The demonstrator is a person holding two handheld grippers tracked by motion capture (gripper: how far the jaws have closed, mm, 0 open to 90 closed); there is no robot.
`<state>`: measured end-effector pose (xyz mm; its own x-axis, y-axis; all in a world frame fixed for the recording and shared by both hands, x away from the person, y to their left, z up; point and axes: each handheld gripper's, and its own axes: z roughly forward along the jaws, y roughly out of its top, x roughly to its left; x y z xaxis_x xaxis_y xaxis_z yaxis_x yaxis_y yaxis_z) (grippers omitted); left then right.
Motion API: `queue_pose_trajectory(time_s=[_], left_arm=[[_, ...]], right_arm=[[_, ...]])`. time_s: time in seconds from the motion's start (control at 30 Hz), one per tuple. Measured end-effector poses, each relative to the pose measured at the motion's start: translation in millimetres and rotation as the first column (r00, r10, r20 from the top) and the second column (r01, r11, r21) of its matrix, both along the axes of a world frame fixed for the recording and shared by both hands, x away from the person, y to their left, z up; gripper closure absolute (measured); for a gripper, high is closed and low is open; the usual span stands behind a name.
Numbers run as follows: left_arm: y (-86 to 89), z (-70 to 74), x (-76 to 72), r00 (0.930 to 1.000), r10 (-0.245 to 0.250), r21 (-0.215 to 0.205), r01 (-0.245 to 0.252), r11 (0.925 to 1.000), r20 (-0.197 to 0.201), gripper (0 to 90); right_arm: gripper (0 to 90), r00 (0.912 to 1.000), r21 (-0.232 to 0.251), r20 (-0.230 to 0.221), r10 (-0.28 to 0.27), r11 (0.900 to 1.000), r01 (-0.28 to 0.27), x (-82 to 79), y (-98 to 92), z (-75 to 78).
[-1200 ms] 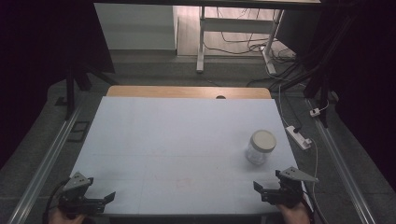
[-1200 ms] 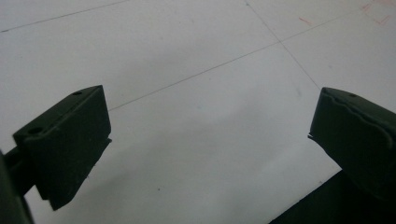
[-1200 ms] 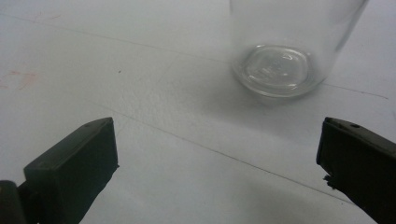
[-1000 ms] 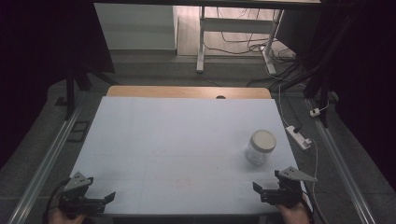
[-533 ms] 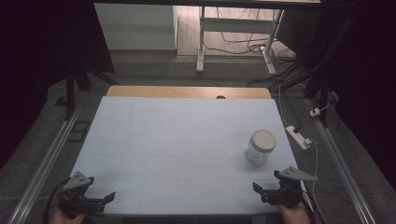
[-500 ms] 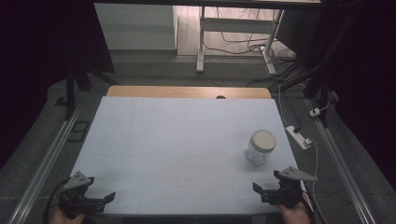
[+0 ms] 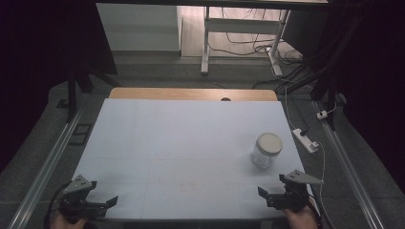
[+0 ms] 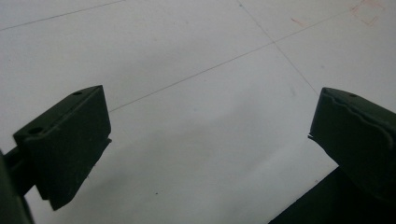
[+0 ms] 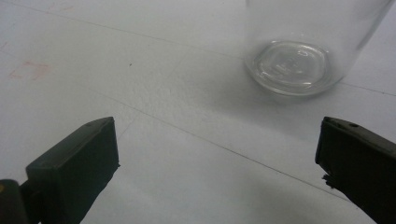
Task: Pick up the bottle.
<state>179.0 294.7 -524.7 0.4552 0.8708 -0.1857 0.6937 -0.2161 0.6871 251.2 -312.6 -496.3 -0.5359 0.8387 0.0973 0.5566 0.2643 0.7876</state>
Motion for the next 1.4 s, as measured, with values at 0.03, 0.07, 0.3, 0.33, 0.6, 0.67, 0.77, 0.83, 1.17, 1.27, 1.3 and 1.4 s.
queue_pose_trajectory(time_s=[0.03, 0.07, 0.3, 0.33, 0.6, 0.67, 0.77, 0.83, 1.17, 1.27, 1.3, 1.4], left_arm=[[0.0, 0.0, 0.0, 1.0, 0.0, 0.0, 0.0, 1.0, 0.0, 0.0], [0.3, 0.0, 0.0, 1.0, 0.001, -0.003, 0.0, 1.0, 0.001, 0.0], [0.5, -0.1, -0.2, 1.0, -0.003, -0.005, 0.003, 1.0, 0.002, 0.0], [0.8, -0.1, -0.2, 1.0, -0.004, -0.008, 0.004, 1.0, 0.001, 0.0], [1.1, -0.2, 0.4, 1.0, -0.007, -0.013, 0.006, 0.9999, -0.004, 0.0], [0.2, -0.3, 0.6, 0.9999, -0.01, -0.008, 0.01, 0.9999, -0.006, 0.0], [-0.8, -0.3, 0.6, 0.9998, -0.016, 0.001, 0.016, 0.9999, -0.007, 0.0], [-1.2, -0.4, 0.8, 0.9998, -0.019, 0.003, 0.019, 0.9998, -0.008, 0.0], [-1.6, -0.9, 2.1, 0.9992, -0.036, 0.0, 0.036, 0.9994, -0.019, 0.0], [-1.5, -0.9, 2.3, 0.9991, -0.036, 0.0, 0.036, 0.9994, -0.02, 0.0], [-1.6, -0.9, 2.3, 0.9992, -0.035, 0.0, 0.035, 0.9994, -0.02, 0.0], [-1.5, -0.8, 2.2, 0.999, -0.04, -0.004, 0.04, 0.9992, -0.019, 0.0]], right_arm=[[0.0, 1.0, 0.0, 0.003, -0.002, 1.0, 0.002, 0.2, 0.4, 0.5], [0.0, 1.0, 0.0, 0.003, -0.002, 1.0, 0.002, 0.2, 0.4, 0.5], [0.0, 0.9994, -0.002, 0.034, 0.01, 1.0, -0.01, 3.3, 4.2, 4.9], [0.0, 0.9992, -0.007, 0.04, 0.008, 1.0, -0.008, 4.0, 4.5, 5.2], [0.0, 0.9978, -0.019, 0.065, -0.012, 1.0, 0.014, 11.8, 5.9, 8.3], [0.0, 0.9976, -0.02, 0.065, -0.024, 0.999, 0.025, 13.8, 6.9, 8.5], [0.0, 0.9976, -0.012, 0.062, -0.032, 0.999, 0.033, 17.1, 7.9, 8.6], [0.0, 0.9978, -0.019, 0.054, -0.039, 0.999, 0.04, 19.5, 8.2, 9.1], [0.0, 0.9945, -0.001, 0.021, -0.103, 0.995, 0.103, 34.7, 3.5, 10.6], [0.0, 0.9937, 0.0, 0.022, -0.11, 0.994, 0.11, 38.8, 3.7, 10.5], [0.0, 0.9933, -0.002, 0.021, -0.113, 0.994, 0.113, 40.4, 3.8, 10.5], [0.0, 0.9898, 0.003, 0.015, -0.142, 0.99, 0.141, 45.3, 4.4, 10.6]])
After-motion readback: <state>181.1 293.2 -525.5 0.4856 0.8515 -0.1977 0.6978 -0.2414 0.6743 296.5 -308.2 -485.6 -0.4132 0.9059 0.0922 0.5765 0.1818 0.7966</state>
